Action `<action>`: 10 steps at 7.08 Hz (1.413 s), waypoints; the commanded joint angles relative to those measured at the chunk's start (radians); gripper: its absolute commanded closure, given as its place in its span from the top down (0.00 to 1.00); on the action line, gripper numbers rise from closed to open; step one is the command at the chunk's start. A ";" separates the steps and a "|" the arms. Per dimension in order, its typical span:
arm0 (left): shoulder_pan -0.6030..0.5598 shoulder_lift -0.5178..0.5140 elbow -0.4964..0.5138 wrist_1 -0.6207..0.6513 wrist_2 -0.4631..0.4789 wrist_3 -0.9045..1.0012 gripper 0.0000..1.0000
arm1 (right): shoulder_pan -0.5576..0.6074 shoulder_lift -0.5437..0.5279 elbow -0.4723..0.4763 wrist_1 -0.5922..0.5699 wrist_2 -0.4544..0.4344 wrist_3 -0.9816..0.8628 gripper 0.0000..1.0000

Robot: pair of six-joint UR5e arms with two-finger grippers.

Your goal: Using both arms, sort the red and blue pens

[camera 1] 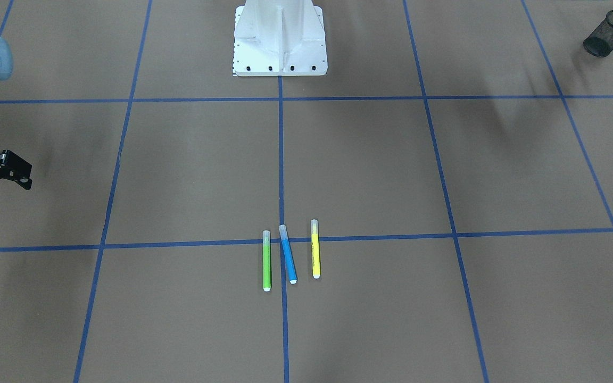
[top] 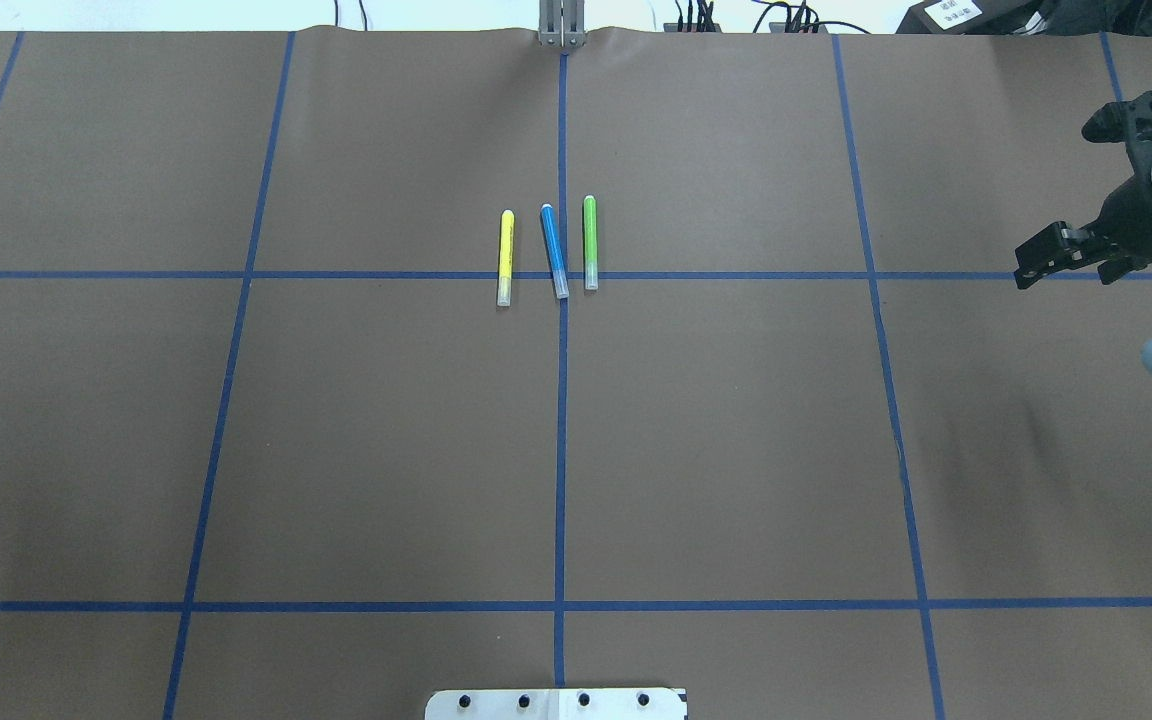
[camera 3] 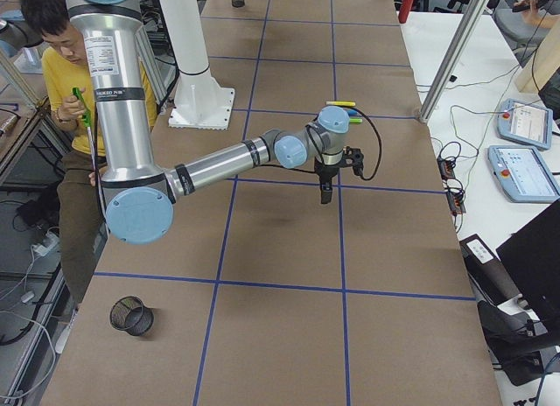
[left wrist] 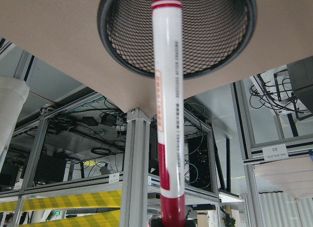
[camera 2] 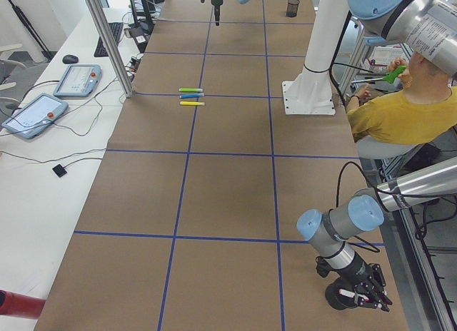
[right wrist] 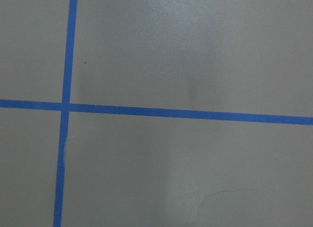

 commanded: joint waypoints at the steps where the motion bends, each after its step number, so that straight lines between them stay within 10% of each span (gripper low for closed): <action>1: 0.000 -0.001 0.004 -0.004 -0.020 0.006 0.00 | 0.000 0.000 0.001 0.000 0.000 0.000 1.00; 3: 0.001 -0.002 0.004 -0.007 -0.037 0.006 0.21 | 0.000 -0.002 0.001 0.000 0.000 0.000 1.00; 4: 0.001 -0.002 0.002 -0.007 -0.037 0.010 0.99 | 0.000 -0.002 0.001 0.000 0.000 0.000 1.00; 10: -0.002 -0.023 -0.005 -0.008 -0.066 0.064 1.00 | 0.000 -0.002 0.002 0.000 0.000 0.000 1.00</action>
